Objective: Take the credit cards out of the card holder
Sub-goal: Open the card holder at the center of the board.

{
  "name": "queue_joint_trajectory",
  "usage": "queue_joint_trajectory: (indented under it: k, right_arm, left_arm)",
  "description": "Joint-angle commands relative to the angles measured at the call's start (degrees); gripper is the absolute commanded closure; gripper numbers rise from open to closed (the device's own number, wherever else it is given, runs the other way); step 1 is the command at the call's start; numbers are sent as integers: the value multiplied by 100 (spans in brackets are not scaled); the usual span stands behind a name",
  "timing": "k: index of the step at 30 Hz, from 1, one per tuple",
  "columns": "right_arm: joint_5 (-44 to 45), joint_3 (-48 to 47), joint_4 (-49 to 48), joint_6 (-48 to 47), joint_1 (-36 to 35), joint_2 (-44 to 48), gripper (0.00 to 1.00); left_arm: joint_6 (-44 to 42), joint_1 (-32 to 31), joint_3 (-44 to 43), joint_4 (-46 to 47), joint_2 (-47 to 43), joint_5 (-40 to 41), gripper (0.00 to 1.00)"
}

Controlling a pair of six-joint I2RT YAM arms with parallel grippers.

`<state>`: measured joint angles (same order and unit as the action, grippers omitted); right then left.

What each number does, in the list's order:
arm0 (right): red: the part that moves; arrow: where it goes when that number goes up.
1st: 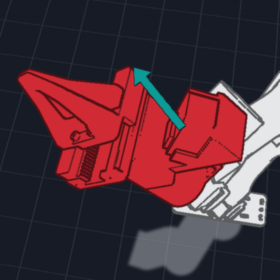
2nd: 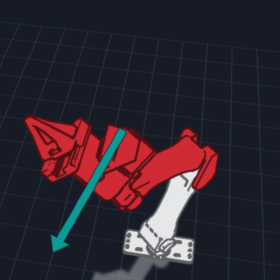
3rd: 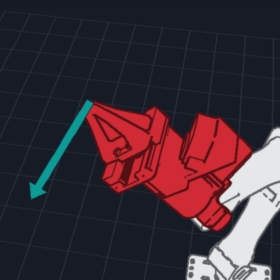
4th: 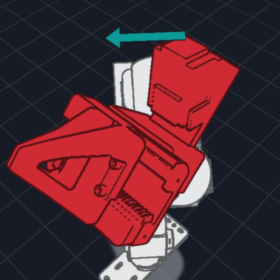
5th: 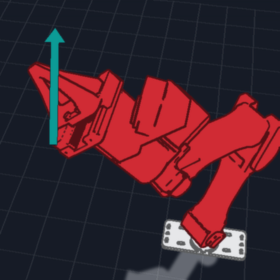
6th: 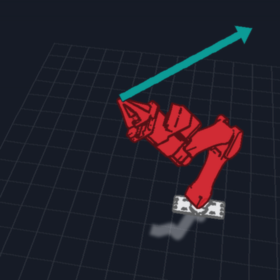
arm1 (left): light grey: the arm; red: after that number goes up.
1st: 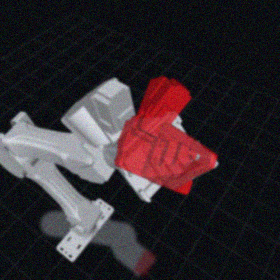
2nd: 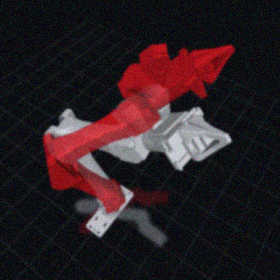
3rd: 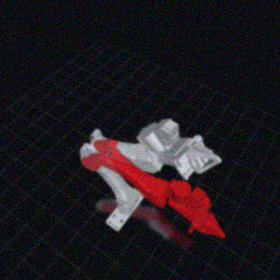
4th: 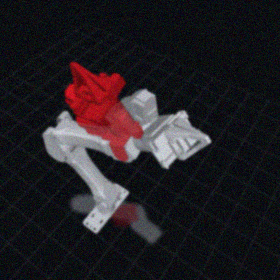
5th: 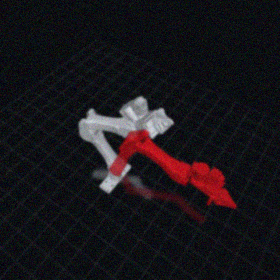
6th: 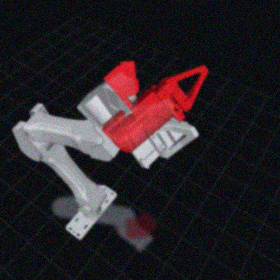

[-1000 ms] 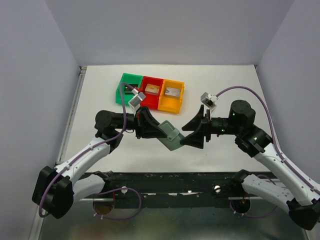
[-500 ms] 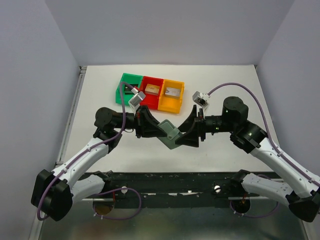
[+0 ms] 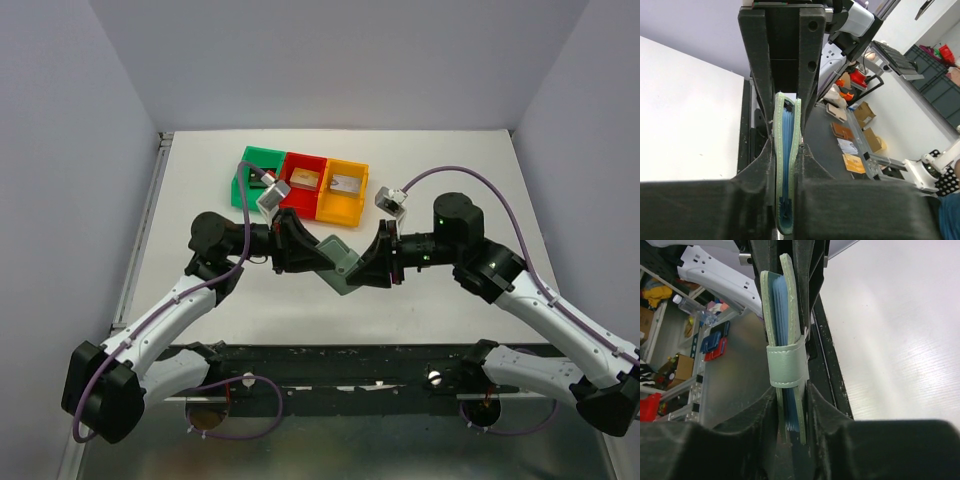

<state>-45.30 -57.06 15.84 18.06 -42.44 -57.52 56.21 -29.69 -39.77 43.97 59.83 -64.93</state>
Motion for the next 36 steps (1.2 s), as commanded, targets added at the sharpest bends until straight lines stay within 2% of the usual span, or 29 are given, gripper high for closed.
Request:
queue_joint_trajectory:
  k: [1,3,5,7,8,15,25,28,32,36]
  right_arm:
    - [153,19,-282,293,-46,-40,73]
    - [109,98,-457,469,-46,-49,85]
    - [57,195,-729,732,-46,-40,95]
    - [-40,256,-993,1022,-46,-40,100]
    - [-84,283,-1116,1154,-46,-49,99]
    - [-532,572,-2337,2323,-46,-110,100]
    - [-787,1188,-4411,3739,-46,-488,99]
    - [-761,1337,-4887,4037,-37,-559,100]
    - [-752,1452,-5274,4275,-46,-664,99]
    - [-726,1539,-5503,4407,-37,-761,100]
  left_arm:
    - [-224,-1,-172,-107,-191,270,71]
    - [-347,-1,-128,-230,-261,349,59]
    - [-443,-1,-58,-318,-349,445,41]
    - [-566,7,30,-449,-481,585,8]
    - [-636,16,74,-546,-568,673,1]
    - [-787,78,540,-679,-1078,1201,1]
    - [-672,121,1129,33,-1580,1720,1]
    - [-646,139,1147,103,-1659,1790,4]
    - [-611,183,1208,208,-1694,1808,15]
    - [-471,227,1340,437,-1668,1799,39]
